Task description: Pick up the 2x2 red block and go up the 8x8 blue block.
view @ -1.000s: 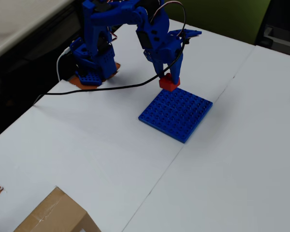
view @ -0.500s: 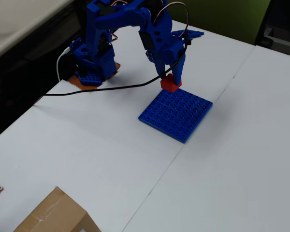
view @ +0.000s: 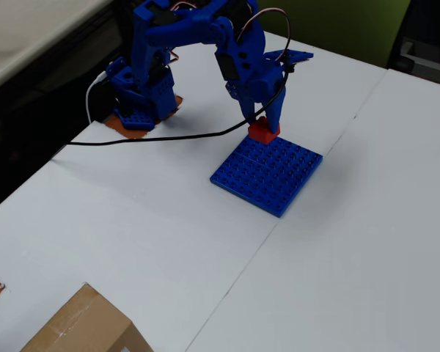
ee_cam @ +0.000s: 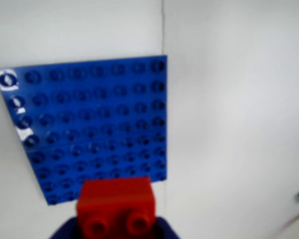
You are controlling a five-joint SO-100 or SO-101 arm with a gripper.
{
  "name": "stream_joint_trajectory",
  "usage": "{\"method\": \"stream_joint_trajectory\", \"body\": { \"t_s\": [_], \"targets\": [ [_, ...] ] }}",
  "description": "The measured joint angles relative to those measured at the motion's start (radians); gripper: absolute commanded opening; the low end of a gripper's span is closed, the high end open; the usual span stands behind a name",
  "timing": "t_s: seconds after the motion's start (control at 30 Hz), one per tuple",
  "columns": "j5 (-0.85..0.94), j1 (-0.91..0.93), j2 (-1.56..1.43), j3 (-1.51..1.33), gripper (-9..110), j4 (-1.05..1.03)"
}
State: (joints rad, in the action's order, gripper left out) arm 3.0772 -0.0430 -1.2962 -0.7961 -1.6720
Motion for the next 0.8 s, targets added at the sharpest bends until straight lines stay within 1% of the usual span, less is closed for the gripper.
{"method": "stream_joint_trajectory", "body": {
  "t_s": [0.8],
  "targets": [
    [0.000, 0.000, 0.000, 0.000, 1, -0.017]
  ]
}}
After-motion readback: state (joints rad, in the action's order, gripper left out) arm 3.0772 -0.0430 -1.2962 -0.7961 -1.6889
